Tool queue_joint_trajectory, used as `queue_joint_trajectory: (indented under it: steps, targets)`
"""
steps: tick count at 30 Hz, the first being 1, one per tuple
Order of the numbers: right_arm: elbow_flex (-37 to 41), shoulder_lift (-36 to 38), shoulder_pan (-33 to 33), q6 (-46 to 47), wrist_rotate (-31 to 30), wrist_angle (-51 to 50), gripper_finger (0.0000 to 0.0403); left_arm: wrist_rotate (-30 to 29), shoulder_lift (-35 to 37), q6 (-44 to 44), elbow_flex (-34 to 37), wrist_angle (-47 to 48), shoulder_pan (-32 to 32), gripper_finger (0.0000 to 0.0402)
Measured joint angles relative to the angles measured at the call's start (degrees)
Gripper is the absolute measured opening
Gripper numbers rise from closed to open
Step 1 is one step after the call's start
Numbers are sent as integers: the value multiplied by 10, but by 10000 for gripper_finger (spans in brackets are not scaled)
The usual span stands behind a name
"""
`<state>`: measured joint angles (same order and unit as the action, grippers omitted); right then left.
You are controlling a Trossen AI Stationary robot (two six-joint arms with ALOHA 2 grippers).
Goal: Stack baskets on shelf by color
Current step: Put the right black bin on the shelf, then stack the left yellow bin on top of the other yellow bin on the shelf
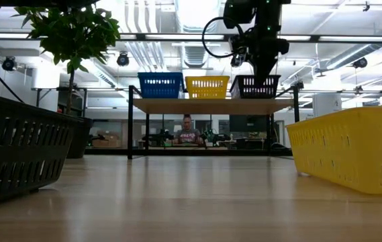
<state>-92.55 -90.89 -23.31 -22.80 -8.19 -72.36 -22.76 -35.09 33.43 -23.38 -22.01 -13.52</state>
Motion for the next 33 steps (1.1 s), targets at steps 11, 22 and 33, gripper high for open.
queue_joint_trajectory:
  steps: [11,22,33]
  targets:
    - [0,0,0,7,-9,10,75,0,0,0,0,0,0,63]
    - [-28,3,6,46,-4,-22,113,0,0,0,0,0,0,63]
    - [-86,5,97,146,13,-53,113,0,0,0,0,0,0,63]
